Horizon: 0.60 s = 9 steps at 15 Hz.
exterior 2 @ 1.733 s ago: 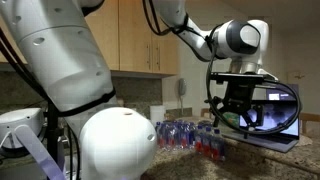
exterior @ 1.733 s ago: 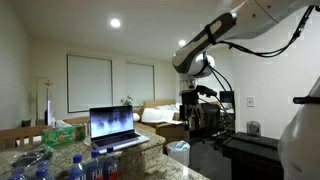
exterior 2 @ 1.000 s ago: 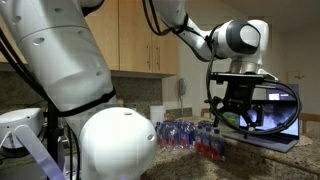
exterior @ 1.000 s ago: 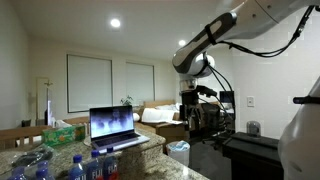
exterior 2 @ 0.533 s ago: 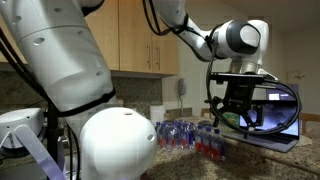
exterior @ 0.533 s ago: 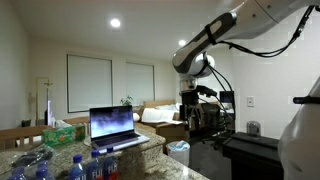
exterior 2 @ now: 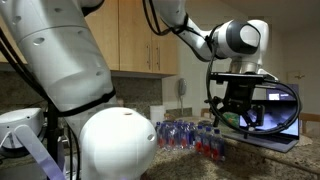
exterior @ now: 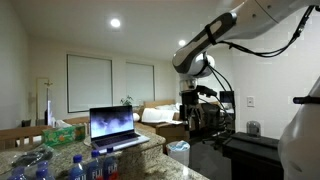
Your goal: Move the three bottles to the right, one at a time
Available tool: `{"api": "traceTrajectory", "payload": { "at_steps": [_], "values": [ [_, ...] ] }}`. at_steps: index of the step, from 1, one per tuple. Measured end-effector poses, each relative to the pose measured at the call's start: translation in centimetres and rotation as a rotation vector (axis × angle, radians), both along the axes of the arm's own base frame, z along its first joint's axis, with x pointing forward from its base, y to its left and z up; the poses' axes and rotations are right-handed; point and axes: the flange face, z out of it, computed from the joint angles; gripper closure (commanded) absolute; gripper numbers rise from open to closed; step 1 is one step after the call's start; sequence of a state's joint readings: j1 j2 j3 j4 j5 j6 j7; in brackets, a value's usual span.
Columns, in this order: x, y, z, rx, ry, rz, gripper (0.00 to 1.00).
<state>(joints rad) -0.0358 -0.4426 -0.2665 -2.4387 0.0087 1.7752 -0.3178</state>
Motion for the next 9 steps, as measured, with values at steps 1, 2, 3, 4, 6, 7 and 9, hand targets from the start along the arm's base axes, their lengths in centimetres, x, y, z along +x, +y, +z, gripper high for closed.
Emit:
{"api": "traceTrajectory", "payload": {
  "at_steps": [1, 2, 3, 4, 6, 7, 9],
  "values": [
    [0.00, 0.00, 0.00, 0.000, 0.000, 0.000, 0.00],
    [0.00, 0.00, 0.00, 0.000, 0.000, 0.000, 0.00],
    [0.00, 0.00, 0.00, 0.000, 0.000, 0.000, 0.00],
    [0.00, 0.01, 0.01, -0.001, 0.000, 0.000, 0.00],
    [0.09, 0.12, 0.08, -0.002, -0.005, 0.000, 0.00],
    [0.18, 0.26, 0.19, -0.004, -0.012, 0.002, 0.00],
    [0.44, 0.61, 0.70, -0.014, -0.036, 0.010, 0.00]
  ]
}}
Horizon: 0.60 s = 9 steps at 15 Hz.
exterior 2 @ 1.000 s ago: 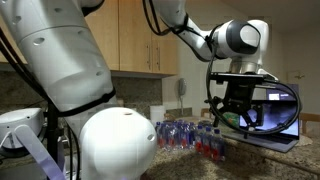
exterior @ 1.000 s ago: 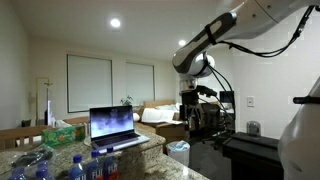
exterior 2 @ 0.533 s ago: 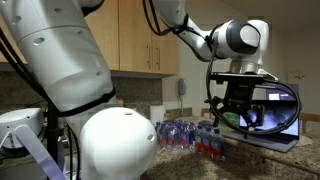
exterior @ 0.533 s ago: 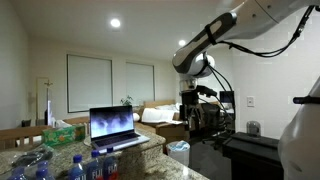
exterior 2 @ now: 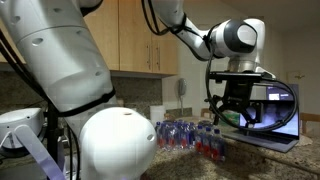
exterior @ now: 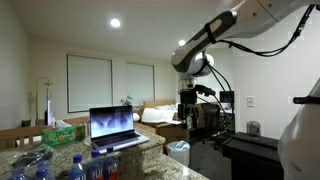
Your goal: Move the three bottles to the right, one at a time
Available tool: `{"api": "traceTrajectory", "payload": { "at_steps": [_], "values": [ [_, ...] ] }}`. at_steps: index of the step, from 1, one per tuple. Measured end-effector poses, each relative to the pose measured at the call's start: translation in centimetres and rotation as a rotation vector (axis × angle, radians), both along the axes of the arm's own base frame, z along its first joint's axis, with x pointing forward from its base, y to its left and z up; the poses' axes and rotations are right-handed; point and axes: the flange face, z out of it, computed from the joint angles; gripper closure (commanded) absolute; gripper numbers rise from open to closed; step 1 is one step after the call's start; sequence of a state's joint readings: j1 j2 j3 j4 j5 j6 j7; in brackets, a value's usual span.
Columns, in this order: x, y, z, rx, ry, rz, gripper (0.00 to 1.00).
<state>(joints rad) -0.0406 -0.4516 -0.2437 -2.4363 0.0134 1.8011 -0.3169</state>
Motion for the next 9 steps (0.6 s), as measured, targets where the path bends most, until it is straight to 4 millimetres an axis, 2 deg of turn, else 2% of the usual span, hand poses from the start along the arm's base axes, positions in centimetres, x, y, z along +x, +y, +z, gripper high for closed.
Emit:
{"api": "traceTrajectory", "payload": {
  "at_steps": [3, 9],
  "values": [
    [0.6, 1.0, 1.8, -0.021, -0.043, 0.024, 0.00],
    [2.7, 4.4, 6.4, -0.086, -0.147, 0.059, 0.00]
  ]
}}
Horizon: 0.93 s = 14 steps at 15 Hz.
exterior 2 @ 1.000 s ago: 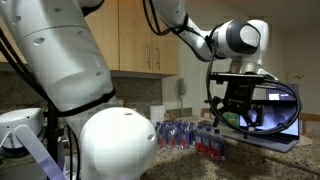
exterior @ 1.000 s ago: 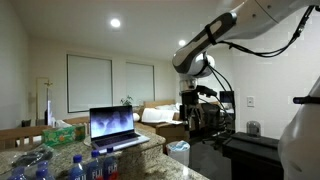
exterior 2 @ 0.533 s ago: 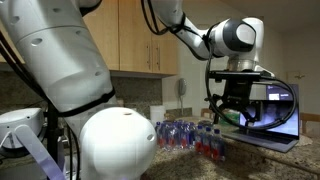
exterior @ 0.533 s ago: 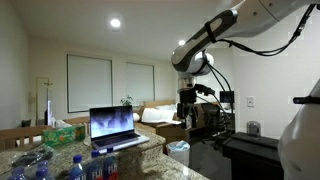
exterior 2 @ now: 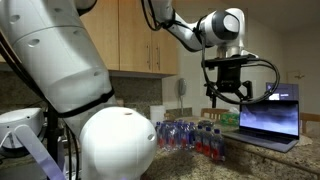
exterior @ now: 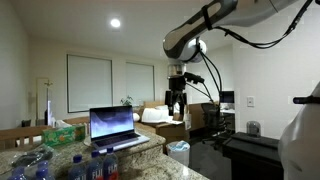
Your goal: Move the three bottles to the right, one at a time
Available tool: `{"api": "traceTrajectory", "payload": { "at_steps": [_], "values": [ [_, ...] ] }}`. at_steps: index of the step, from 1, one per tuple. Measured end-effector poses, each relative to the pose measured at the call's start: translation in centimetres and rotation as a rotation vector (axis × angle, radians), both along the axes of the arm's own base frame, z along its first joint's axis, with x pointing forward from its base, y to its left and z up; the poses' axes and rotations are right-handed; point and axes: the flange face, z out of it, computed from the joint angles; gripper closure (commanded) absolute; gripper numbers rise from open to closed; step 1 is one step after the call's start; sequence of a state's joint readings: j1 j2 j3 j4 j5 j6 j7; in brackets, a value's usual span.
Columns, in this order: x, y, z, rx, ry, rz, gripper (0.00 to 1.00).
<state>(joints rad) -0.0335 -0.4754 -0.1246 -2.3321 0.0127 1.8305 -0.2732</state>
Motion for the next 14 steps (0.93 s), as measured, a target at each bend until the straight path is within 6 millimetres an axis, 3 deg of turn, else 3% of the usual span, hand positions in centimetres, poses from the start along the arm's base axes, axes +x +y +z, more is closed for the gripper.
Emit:
{"api": "traceTrajectory", "payload": {
  "at_steps": [4, 7, 14],
  "values": [
    [1.7, 2.3, 1.1, -0.030, -0.043, 0.046, 0.00],
    [3.6, 3.7, 0.7, -0.055, -0.043, 0.081, 0.00],
    [3.9, 3.7, 0.5, -0.056, -0.040, 0.082, 0.00]
  ]
}}
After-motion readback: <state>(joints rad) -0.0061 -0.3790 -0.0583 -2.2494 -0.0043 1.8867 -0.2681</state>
